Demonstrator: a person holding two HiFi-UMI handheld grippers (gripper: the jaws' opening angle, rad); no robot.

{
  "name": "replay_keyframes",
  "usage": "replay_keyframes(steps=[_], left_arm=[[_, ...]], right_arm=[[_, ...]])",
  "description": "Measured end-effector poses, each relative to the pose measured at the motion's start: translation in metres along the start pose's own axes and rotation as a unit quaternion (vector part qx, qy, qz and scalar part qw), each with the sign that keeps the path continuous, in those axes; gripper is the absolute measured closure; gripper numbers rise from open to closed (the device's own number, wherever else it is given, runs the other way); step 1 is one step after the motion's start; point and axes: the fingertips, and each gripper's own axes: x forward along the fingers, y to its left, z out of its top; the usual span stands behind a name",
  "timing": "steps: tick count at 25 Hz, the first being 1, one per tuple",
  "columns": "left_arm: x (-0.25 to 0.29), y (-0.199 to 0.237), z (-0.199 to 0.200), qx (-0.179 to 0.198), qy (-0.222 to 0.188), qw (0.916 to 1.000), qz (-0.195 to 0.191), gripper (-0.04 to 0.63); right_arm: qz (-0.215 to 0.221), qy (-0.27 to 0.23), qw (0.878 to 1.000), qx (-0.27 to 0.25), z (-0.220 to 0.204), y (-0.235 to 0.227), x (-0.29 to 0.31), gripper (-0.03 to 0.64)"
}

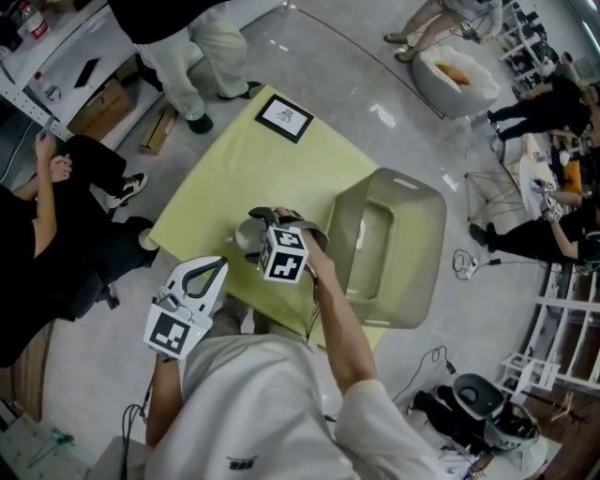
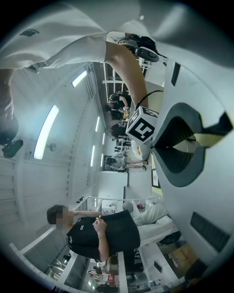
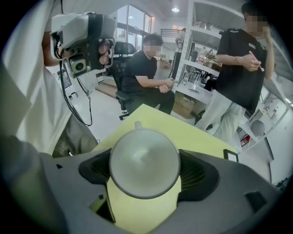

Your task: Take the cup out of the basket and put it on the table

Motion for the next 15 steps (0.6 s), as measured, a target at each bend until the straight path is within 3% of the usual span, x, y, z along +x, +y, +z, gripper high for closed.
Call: replay_keyframes(steps=[15], left_arm=[[0.004,0.002,-0.017,-0.002,0.016,0.9999,0.0,0.594]], right_arm=[[0.005,0.001,1.0,0.016,-0.014,0.007,0.038,0.201]])
